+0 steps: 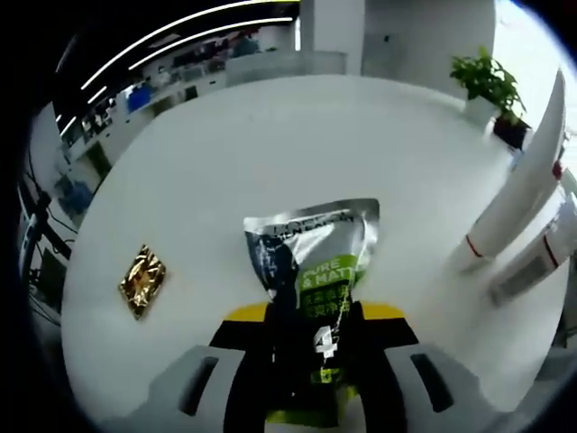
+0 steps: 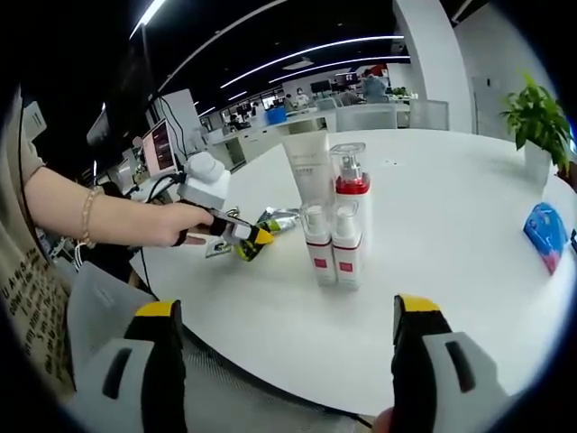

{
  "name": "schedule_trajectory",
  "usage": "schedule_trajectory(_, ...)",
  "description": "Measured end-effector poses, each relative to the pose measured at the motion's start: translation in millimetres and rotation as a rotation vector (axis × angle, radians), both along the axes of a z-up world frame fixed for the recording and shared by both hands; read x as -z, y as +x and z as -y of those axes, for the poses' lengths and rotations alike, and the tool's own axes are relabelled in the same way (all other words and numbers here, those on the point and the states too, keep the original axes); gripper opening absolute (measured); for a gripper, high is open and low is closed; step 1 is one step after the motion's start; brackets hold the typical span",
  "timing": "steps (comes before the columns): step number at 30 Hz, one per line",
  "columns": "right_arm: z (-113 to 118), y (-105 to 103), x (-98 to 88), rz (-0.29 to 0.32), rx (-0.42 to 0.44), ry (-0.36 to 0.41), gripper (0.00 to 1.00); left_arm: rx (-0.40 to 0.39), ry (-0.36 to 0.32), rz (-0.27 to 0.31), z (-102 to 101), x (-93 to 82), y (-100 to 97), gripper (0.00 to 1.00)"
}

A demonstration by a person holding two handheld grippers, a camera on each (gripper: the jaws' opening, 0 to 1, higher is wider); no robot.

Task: Arrange the skincare products in the storage area until every visible bottle or jar stands upright without overlapping.

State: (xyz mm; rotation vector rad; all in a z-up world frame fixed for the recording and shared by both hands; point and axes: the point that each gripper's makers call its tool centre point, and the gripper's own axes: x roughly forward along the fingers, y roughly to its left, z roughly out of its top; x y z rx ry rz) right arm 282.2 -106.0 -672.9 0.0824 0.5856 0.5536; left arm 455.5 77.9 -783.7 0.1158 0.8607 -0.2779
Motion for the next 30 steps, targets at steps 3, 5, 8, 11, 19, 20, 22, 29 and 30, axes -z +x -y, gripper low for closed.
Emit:
schedule_trajectory(3,-0.1,-0.1,0.1,0.0,-0.002,-0.001,0.97,-0.007,-0.018,-0.002,-1.6,0.7,1.7,0.27)
schedule_trajectory(5,-0.1,-0.3,0.1,0.0,-0.003,-0.002,0.97,-0.024,-0.049,-0.006,-2.4,-0.1,2.0,0.25)
schedule_trajectory(8,-0.2,-0.5,-0.1,0.001,-0.004,-0.003,0.97,-0.045,-0.12,0.001,1.1,-7.4,0.1,0.21)
schedule_trajectory(11,-0.3,-0.9,-0.3,0.001,-0.006,-0.004,0.97,-0.047,-0.163,0.012,4.1,-18.5,-4.8,0.17)
schedule_trajectory(19,-2.6,-1.5,-1.5,0.009,-0.018,-0.004,0.97,-0.061,-0.231,0.033,3.5,-40.8,-18.5,0.1)
schedule_trajectory(20,-2.7,-1.4,-1.8,0.01,-0.019,-0.004,0.97,-0.06,-0.236,0.038,3.5,-43.3,-19.2,0.09)
schedule_trajectory(22,-3.5,-1.5,-2.7,0.013,-0.023,-0.003,0.97,-0.065,-0.258,0.044,3.6,-48.7,-20.4,0.09)
schedule_trajectory(29,-8.0,-3.9,-9.2,0.029,-0.044,0.006,0.95,-0.056,-0.364,0.083,11.8,-76.3,-34.5,0.08)
schedule_trajectory(30,-9.1,-4.6,-10.6,0.03,-0.045,0.012,0.95,-0.055,-0.369,0.084,12.4,-77.9,-35.7,0.08)
